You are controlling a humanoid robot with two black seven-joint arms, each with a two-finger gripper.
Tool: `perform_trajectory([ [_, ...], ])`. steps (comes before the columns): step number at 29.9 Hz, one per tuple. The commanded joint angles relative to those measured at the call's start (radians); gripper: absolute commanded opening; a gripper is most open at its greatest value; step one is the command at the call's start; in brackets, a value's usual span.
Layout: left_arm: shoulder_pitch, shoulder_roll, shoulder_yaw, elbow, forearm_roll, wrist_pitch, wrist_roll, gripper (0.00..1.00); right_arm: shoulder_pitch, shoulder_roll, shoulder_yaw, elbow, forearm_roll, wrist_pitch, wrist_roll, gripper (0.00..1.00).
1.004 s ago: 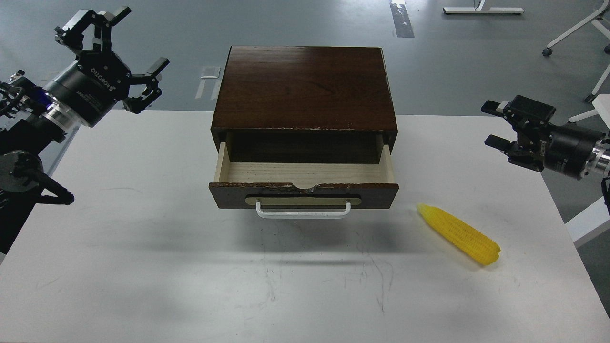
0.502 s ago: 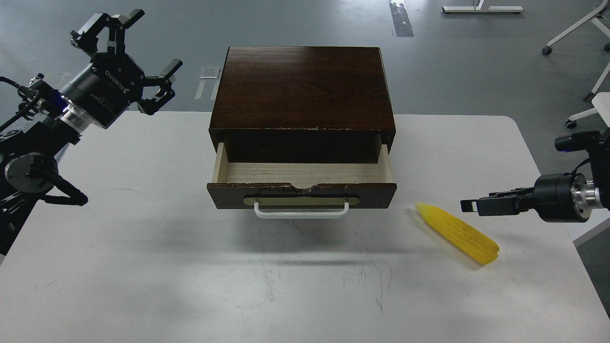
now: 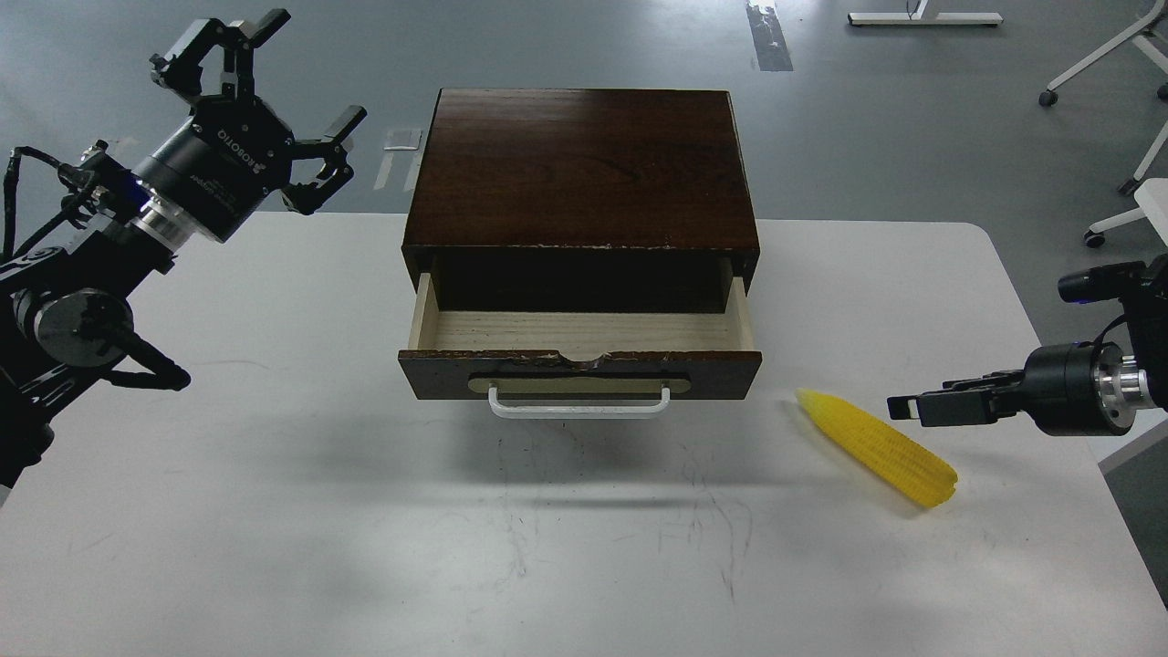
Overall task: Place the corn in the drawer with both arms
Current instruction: 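Lower the right gripper toward the yellow corn cob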
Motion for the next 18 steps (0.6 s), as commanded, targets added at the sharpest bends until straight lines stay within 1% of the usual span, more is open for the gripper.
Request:
perform_trajectory([
  [1,0.000,-0.002,0.000,0.001,0.000,0.001,0.000,0.98,0.002,-0.002,-0.002,0.001,-0.003,0.000,0.000,1.00],
  [12,0.002,0.004,-0.002,-0.002,0.000,-0.001,0.000,0.98,0.008,-0.004,-0.018,-0.008,-0.021,0.000,0.000,1.00],
  [18,0.002,0.008,-0.002,-0.002,0.000,-0.002,0.000,0.98,0.051,0.010,-0.076,-0.019,-0.029,0.000,0.000,1.00],
])
